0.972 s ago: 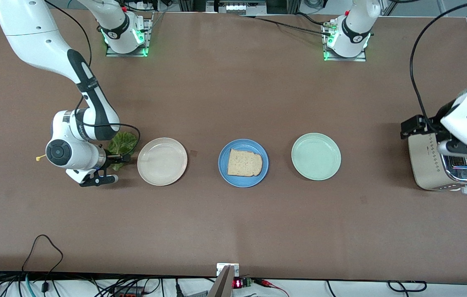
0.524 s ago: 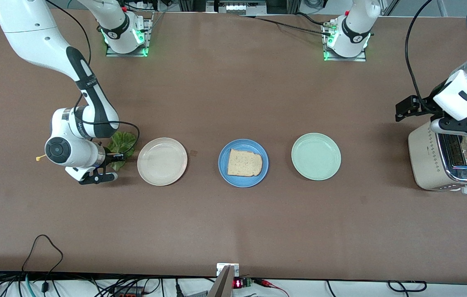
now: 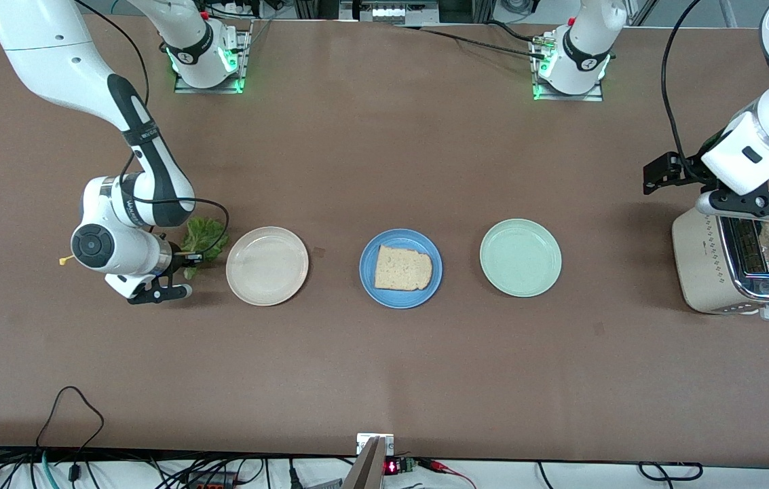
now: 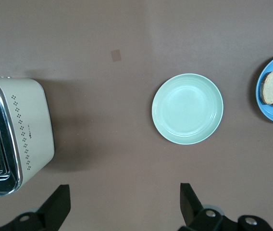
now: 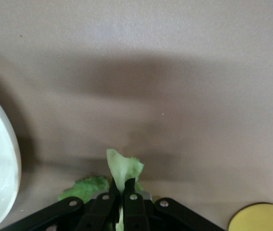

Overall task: Make sandwich in blue plate with both arms
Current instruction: 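Lift the lettuce and carry it with the right gripper toward the blue plate, then lower the lettuce onto the bread and open the right gripper, then withdraw the right gripper from the blue plate, then reach the right gripper to the yellow mustard bottle, then grasp the mustard bottle with the right gripper and lift it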

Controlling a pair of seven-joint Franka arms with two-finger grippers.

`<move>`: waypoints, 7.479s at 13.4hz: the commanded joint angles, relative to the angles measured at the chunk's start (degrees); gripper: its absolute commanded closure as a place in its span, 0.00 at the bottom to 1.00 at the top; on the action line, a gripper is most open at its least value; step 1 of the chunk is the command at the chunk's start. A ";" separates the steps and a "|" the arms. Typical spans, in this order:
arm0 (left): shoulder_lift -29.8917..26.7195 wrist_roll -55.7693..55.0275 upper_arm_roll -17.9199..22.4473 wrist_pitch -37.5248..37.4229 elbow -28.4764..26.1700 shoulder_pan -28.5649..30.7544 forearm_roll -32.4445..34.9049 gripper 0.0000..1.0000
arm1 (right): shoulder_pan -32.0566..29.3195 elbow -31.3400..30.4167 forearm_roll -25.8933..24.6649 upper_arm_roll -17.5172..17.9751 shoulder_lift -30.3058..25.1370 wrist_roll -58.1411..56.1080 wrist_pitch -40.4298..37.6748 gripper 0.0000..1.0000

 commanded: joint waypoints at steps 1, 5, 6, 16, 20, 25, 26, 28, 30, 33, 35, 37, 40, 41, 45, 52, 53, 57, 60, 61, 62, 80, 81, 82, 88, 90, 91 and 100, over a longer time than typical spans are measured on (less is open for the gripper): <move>-0.66 -0.44 0.05 -2.57 1.29 -0.22 -0.55 0.00 | -0.03 3.43 -1.03 0.13 -1.97 0.59 -6.02 1.00; -0.66 -0.44 -0.04 -3.37 1.47 -0.22 -0.55 0.00 | 0.85 10.56 0.63 0.66 -4.09 7.07 -17.80 1.00; -0.75 -0.44 -0.04 -3.37 1.47 -0.22 -0.55 0.00 | 1.46 12.13 2.64 0.83 -4.09 10.31 -20.18 1.00; -0.66 -0.44 -0.13 -3.37 1.65 -0.58 -0.64 0.00 | 22.01 20.76 25.33 0.75 5.21 60.24 -8.71 1.00; -0.57 -0.44 -0.13 -3.37 1.65 -0.58 -0.55 0.00 | 26.68 25.41 27.00 0.75 11.28 68.69 -0.09 1.00; -0.48 -0.36 -0.13 -3.19 1.65 -0.49 -0.55 0.00 | 28.00 28.15 32.45 0.75 14.90 70.02 2.74 0.98; -0.40 -0.36 -0.13 -3.10 1.65 -0.49 -0.55 0.00 | 28.35 28.15 32.45 0.75 15.33 70.28 3.26 0.88; -0.31 -0.27 -0.13 -3.10 1.65 -0.49 -0.55 0.00 | 28.80 28.15 32.54 0.75 15.77 70.37 4.49 0.64; -0.13 -0.27 -0.13 -3.10 1.65 -0.49 -0.55 0.00 | 28.89 28.15 32.45 0.75 16.22 70.20 4.67 0.16; -0.13 -0.27 -0.13 -3.10 1.65 -0.49 -0.55 0.00 | 28.01 28.15 31.49 0.13 14.38 69.15 2.92 0.00; -0.13 -0.18 -0.13 -3.10 1.65 -0.49 -0.55 0.00 | 26.96 28.15 28.17 -0.22 12.19 67.22 -2.42 0.00; -0.13 -0.18 -0.13 -3.10 1.74 -0.49 -0.55 0.00 | 24.33 26.93 26.04 -0.57 6.49 61.97 -8.04 0.00; -0.05 -0.35 -0.13 -2.84 1.74 -0.58 -0.46 0.00 | 18.71 24.47 24.46 -1.10 -3.00 49.23 -21.92 0.00; -0.04 -0.27 -0.13 -2.84 2.09 -0.58 -0.46 0.00 | 16.17 22.98 23.32 -1.10 -6.43 43.97 -25.44 0.00; 0.57 -0.35 -0.13 -3.01 3.32 -0.75 -0.46 0.00 | 6.67 12.18 19.28 -1.10 -19.88 18.24 -32.76 0.00; 0.48 -0.44 -0.04 -4.60 5.25 -0.22 -0.46 0.00 | -14.42 3.36 12.33 -1.10 -26.24 -41.26 -30.76 0.00; 0.48 -0.36 -0.04 -4.60 5.43 -0.22 -0.46 0.00 | -16.71 3.36 12.41 -1.10 -25.19 -48.29 -30.05 0.00; 0.48 0.26 0.05 -4.16 5.52 -0.14 -0.38 0.00 | -23.57 3.19 14.95 -0.84 -21.24 -74.75 -24.96 0.00; 0.57 0.17 -0.04 -4.42 7.01 -0.14 -0.20 0.00 | -27.52 3.19 24.68 -0.75 -16.94 -96.37 -23.72 0.00; 0.57 0.26 -0.04 -4.33 7.10 -0.14 -0.29 0.00 | -28.93 3.19 28.11 -0.75 -15.35 -103.23 -23.72 0.00; 0.66 0.26 -0.04 -4.16 7.27 -0.14 -0.20 0.00 | -30.34 3.19 31.71 -0.75 -13.42 -110.26 -23.80 0.00; 0.75 0.17 -0.13 -4.42 7.28 -0.75 -0.29 0.00 | -38.18 5.56 54.33 1.00 11.03 -149.53 -33.82 0.00; 0.75 0.17 -0.13 -4.42 7.27 -0.75 -0.29 0.00 | -37.74 5.47 54.60 1.27 11.55 -149.09 -33.82 0.00; 0.75 0.17 -0.13 -4.42 7.27 -0.66 -0.38 0.00 | -36.95 5.47 55.56 1.27 11.82 -149.00 -33.82 0.00; 0.75 0.17 -0.13 -4.42 7.27 -0.66 -0.38 0.00 | -31.68 5.38 56.18 1.63 8.93 -145.60 -29.71 0.96; 0.75 0.17 -0.13 -4.42 7.28 -0.66 -0.38 0.00 | -27.48 5.38 55.22 1.63 5.08 -140.15 -25.76 1.00; 0.75 0.17 -0.13 -4.42 7.27 -0.58 -0.38 0.00 | -24.15 4.69 54.43 1.63 1.23 -137.16 -22.52 1.00; 0.75 0.17 -0.13 -4.60 7.27 -0.40 -0.38 0.00 | -0.32 1.43 29.14 1.63 -10.42 -98.95 -2.02 1.00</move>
